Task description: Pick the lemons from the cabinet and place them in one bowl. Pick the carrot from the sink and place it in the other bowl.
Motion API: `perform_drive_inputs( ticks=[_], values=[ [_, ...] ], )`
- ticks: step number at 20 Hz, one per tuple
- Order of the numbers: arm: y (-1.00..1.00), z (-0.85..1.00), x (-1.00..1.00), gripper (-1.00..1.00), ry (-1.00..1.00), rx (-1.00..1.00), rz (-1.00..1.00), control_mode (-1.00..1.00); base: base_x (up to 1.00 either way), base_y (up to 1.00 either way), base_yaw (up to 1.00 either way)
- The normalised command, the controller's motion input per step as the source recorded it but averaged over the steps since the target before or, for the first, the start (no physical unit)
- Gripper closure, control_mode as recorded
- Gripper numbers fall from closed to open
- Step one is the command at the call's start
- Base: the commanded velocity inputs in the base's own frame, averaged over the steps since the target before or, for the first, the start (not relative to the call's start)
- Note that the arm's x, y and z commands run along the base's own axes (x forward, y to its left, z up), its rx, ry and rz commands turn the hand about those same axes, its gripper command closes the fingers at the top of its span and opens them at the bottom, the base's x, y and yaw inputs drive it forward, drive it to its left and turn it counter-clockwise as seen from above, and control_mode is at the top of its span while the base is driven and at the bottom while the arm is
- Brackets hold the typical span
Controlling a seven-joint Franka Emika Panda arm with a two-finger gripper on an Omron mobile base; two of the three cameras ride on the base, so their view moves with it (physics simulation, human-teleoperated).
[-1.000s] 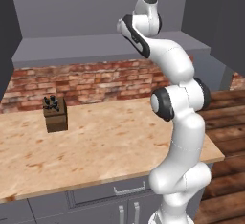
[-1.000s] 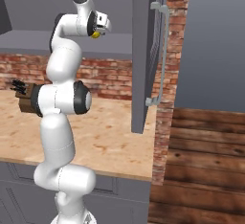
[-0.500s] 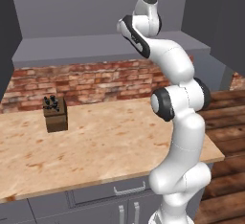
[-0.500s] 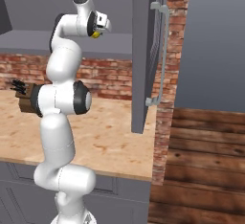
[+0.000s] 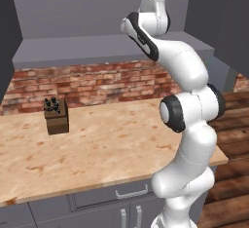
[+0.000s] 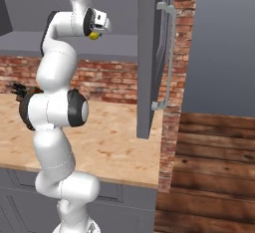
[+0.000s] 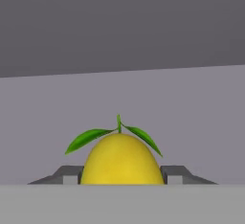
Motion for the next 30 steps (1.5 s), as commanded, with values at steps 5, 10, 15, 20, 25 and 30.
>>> perform_drive_inputs(
  ticks=[5, 10, 15, 20, 25, 30],
  values=[
    [0.05, 0.0, -1.0, 1.0, -0.17, 0.0, 0.0, -1.0, 0.0, 0.0, 0.0],
    [0.12, 0.05, -1.0, 1.0, -0.23, 0.0, 0.0, -1.0, 0.0, 0.0, 0.0],
    [0.14, 0.5, -1.0, 1.0, -0.14, 0.0, 0.0, -1.0, 0.0, 0.0, 0.0],
    [0.12, 0.73, -1.0, 1.0, -0.03, 0.01, 0.0, -1.0, 0.0, 0.0, 0.0],
    [0.02, 0.35, -1.0, 1.0, 0.0, 0.09, 0.0, -1.0, 0.0, 0.0, 0.0],
    [0.1, -0.12, -1.0, 1.0, 0.01, 0.09, -0.05, -1.0, 0.0, 0.0, 0.0]
  ],
)
